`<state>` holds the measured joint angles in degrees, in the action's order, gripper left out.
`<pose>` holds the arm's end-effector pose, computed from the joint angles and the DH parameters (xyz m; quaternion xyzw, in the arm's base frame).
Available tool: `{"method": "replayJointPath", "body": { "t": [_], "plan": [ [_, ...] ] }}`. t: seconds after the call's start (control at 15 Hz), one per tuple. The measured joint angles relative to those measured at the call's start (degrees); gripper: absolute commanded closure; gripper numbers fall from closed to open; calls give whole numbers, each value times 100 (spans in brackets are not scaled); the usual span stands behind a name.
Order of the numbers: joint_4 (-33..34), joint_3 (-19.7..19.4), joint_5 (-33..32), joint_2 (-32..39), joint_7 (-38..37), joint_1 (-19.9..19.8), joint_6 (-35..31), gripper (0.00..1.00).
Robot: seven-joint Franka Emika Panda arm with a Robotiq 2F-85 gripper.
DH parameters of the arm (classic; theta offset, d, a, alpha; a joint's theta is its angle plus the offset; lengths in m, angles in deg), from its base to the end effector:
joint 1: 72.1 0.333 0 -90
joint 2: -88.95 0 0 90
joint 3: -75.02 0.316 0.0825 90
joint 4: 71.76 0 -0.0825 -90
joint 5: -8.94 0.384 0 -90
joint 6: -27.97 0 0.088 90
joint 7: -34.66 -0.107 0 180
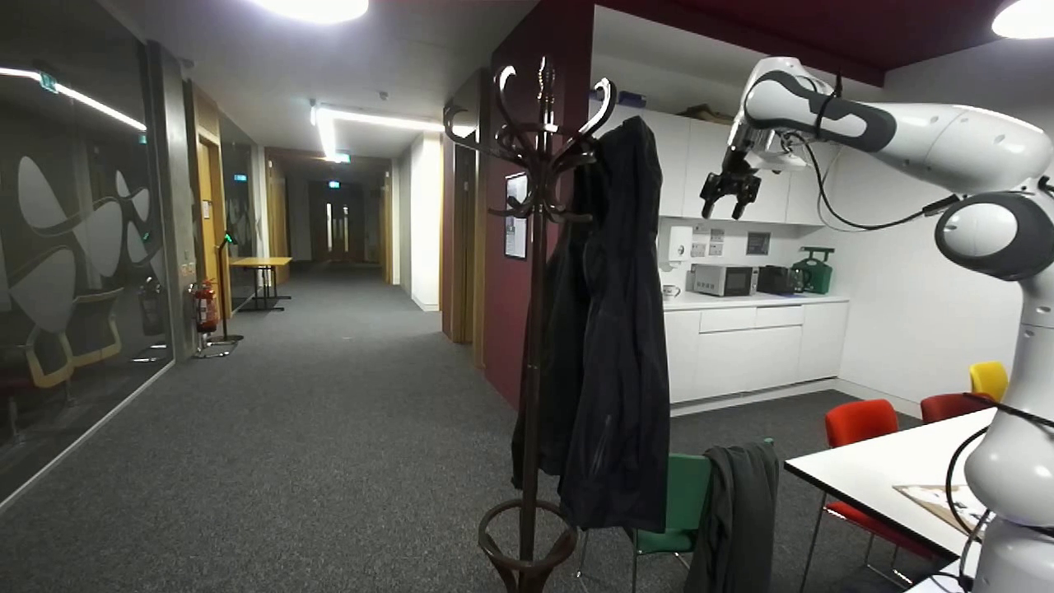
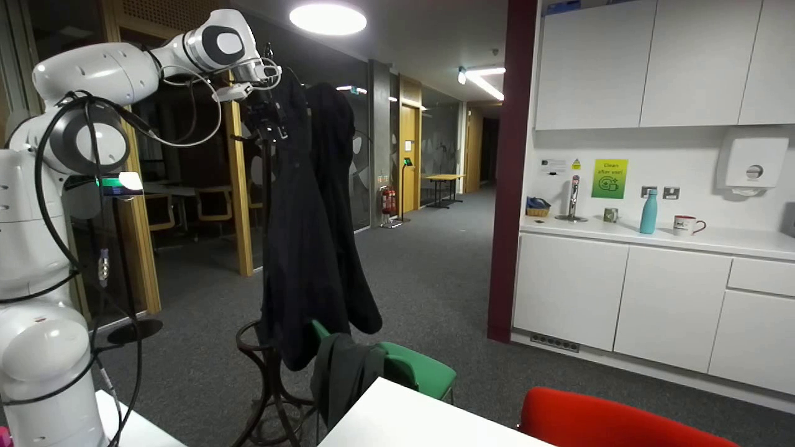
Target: Remove the grey hoodie from the coat hanger and put it on the green chair
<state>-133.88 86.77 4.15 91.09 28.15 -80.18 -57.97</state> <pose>0.5248 0.0204 0.8205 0.9808 -0.0359 0.1908 0.0198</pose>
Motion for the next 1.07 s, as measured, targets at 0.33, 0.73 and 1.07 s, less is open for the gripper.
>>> {"method": "replayJointPath", "body": {
  "t": [0.33,0.73,1.07],
  "plan": [
    [-96,13,132,-64,96,-1,73,0],
    [-203,28,167,-3,96,1,82,0],
    [-787,115,579,-122,85,88,518,0]
  ]
}}
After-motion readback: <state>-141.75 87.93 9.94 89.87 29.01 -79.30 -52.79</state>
